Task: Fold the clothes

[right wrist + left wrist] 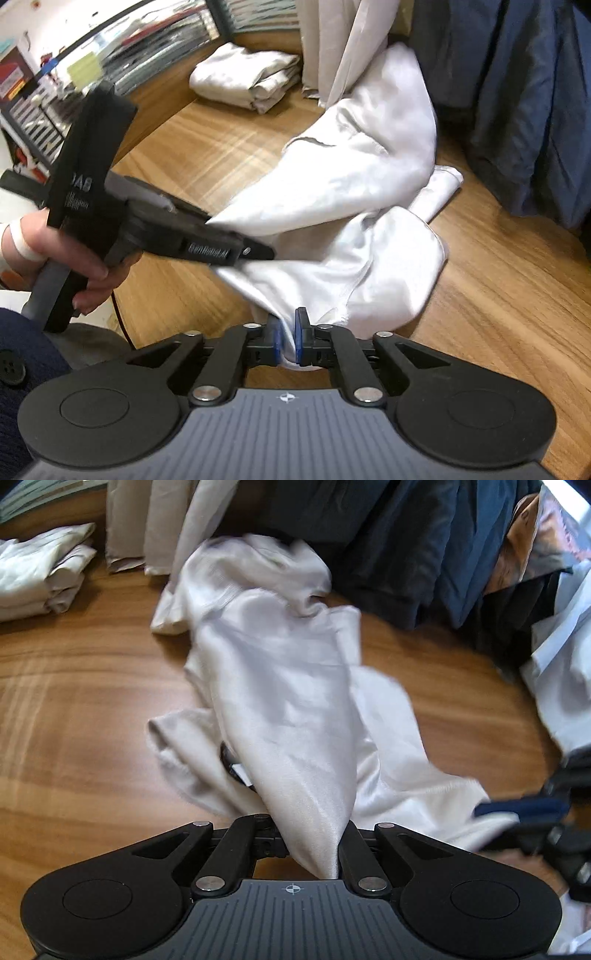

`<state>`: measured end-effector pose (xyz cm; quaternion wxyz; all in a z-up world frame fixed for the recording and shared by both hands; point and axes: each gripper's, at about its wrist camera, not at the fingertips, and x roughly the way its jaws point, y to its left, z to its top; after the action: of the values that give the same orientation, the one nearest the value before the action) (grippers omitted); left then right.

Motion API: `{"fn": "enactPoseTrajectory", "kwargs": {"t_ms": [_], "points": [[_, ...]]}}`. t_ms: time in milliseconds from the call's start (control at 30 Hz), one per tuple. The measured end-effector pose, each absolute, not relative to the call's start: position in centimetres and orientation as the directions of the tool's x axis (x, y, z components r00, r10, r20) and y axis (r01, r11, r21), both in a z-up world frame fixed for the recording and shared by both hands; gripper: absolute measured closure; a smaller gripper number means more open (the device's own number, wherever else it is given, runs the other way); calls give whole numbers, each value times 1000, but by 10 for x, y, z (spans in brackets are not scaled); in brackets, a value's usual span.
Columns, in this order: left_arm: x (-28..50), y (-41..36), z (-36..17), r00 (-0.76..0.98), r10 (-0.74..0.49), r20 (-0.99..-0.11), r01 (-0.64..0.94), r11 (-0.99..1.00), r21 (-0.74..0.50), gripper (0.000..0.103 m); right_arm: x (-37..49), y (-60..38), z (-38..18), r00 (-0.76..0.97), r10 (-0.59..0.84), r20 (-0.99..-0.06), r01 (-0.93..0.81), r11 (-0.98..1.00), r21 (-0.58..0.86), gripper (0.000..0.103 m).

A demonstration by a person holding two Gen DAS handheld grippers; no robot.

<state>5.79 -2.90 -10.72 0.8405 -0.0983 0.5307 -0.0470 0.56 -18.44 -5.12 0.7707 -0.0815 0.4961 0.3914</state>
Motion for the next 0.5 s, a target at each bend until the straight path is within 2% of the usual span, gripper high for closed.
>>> {"fn": "enactPoseTrajectory", "kwargs": {"t_ms": [133,233,300,367,500], "points": [[44,-16,-104,453,-126,-883,-41,986,-162,98,7,-184,-46,220,524,-823,-700,672,241,66],[32,-7,-100,460,-88,-884,-36,992,-118,98,14,-184,-43,253,523,-814,-696,683,223,65],[21,-2,-98,467,-82,-880,-16,995,-101,98,21,-183,-42,277,521,-808,-686,695,213,56],[13,-3,-99,467,-87,-880,29,996,-83,98,28,-182,-41,302,518,-800,-675,709,203,42],[-3,-10,-102,456,-122,-881,118,990,-75,98,48,-166,-46,339,510,-790,-652,733,194,39]]}}
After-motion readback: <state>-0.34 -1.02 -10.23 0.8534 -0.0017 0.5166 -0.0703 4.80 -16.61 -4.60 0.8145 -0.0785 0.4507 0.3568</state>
